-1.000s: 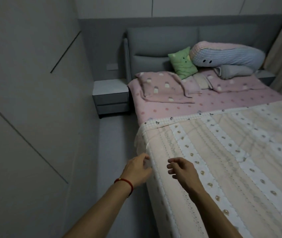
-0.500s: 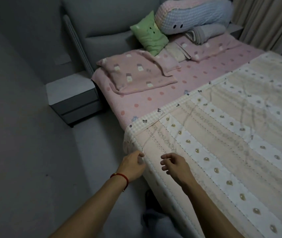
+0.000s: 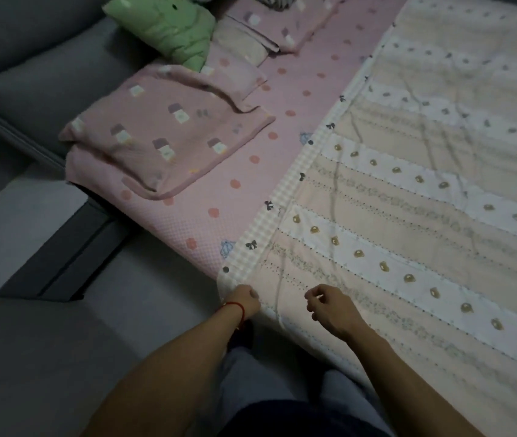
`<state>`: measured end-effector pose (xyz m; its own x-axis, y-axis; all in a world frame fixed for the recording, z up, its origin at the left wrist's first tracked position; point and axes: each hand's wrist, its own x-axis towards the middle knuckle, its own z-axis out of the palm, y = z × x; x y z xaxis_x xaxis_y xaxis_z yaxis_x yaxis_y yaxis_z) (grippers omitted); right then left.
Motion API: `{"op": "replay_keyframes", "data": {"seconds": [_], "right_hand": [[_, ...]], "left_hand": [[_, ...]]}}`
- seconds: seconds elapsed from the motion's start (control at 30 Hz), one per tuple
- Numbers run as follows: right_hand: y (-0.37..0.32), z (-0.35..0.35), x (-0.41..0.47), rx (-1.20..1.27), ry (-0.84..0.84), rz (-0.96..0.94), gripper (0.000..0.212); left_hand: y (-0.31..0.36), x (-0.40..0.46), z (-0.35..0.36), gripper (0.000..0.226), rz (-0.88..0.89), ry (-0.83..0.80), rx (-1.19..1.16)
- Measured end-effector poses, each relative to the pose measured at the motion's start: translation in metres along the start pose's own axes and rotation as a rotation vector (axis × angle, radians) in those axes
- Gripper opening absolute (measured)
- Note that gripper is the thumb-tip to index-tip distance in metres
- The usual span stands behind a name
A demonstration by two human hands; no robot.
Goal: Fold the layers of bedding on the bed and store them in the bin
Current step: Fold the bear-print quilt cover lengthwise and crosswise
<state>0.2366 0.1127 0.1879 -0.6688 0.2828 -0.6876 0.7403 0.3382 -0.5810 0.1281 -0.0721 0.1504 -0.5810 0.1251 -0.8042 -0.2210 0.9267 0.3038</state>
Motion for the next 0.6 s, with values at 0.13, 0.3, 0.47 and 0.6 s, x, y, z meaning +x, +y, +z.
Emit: {"op": "replay_keyframes", "data": {"seconds": [0.13,0.3,0.47,0.6], "right_hand": [[-0.01,0.03,-0.006,0.075,0.08,0.129,0.016],[-0.02,0.062,-0.003,0.148,0.101,0.227,0.015],[-0.023,0.078,-0.002,0.256,0.191,0.313,0.016],[-0.023,0.093,0.001,0.236,0.168,0.34,0.015]], "left_hand": [[-0.005,0.072,-0.007,0.031,0.012,-0.085,0.181],[0.0,0.141,0.004,0.052,0.03,-0.055,0.211],[-0.004,0.17,0.019,0.049,0.038,0.069,0.25],[-0.012,0.188,0.008,0.029,0.088,0.031,0.365]]}}
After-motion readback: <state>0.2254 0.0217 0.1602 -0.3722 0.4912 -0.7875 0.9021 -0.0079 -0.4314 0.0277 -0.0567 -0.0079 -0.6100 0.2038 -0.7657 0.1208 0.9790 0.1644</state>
